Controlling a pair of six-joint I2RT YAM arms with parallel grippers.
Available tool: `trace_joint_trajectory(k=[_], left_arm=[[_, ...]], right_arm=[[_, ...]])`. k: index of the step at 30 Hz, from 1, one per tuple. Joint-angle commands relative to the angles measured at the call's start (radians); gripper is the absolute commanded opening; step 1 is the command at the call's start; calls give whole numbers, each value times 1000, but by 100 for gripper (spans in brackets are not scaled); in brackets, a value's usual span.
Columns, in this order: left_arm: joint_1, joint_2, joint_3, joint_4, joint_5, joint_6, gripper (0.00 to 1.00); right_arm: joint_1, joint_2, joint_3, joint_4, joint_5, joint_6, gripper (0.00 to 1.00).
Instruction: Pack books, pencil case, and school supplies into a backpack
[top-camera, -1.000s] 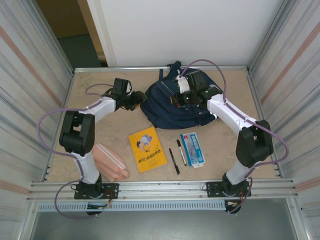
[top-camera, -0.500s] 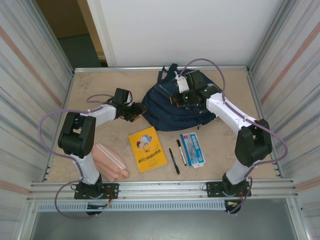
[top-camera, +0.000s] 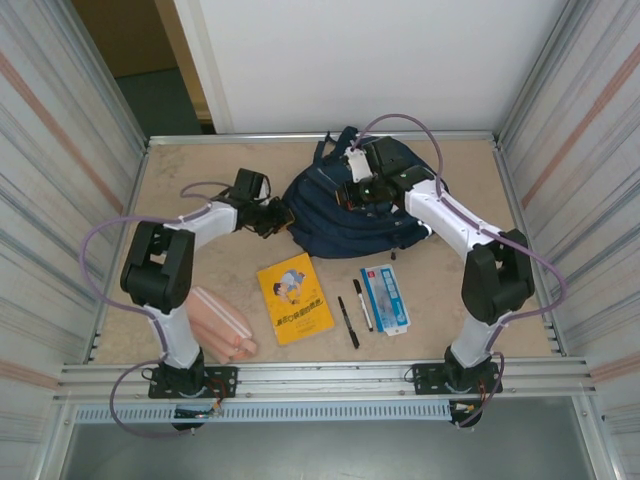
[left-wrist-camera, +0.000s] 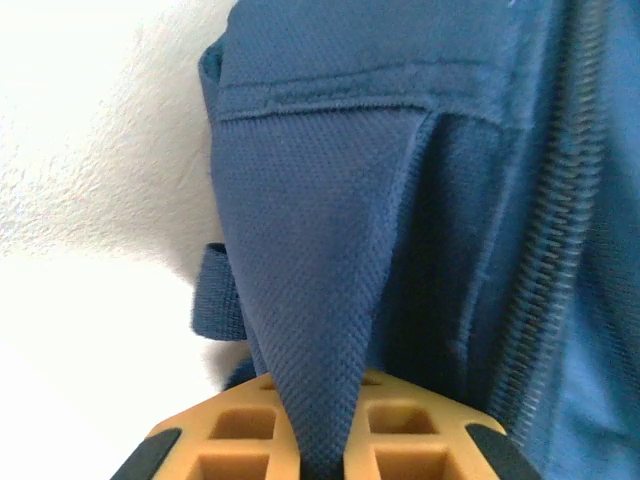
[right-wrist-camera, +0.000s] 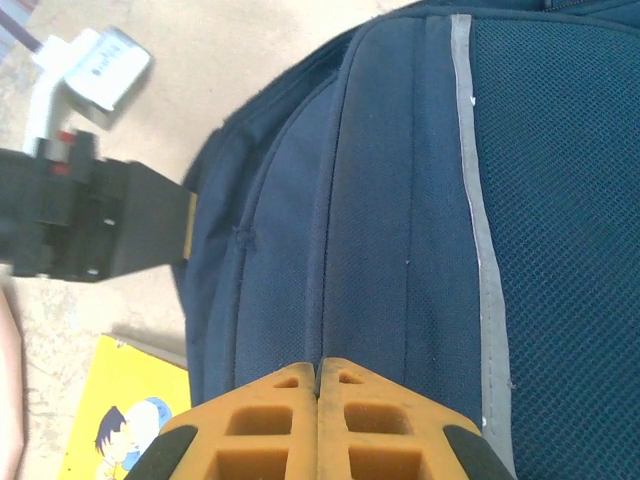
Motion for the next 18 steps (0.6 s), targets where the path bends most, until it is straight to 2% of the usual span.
trace_joint_trajectory(k=[1,3,6,8,14,15,18], left_arm=[[15,-133,72,-73,81,71,0],[16,-174,104,-121,67,102,0],[-11,-242,147,-163,-53,206,0],[-26,-275,173,-157,-86,267,0],[-26,-293,331,-218,-114,371,0],[-26,-283,383,-250,-120,390,0],[-25,-252,521,-347,-136,431,0]], right_arm=[[-16,52,55,15,27,17,0],[-27,88,65,20,27,19,0],[-42,140,102,-3,17,15,0],[-61,140,116,-18,17,16,0],[-188,22,67,60,-185,175,0],[-212,1,53,90,-228,209,4],[-260,-57,26,131,-292,274,28]])
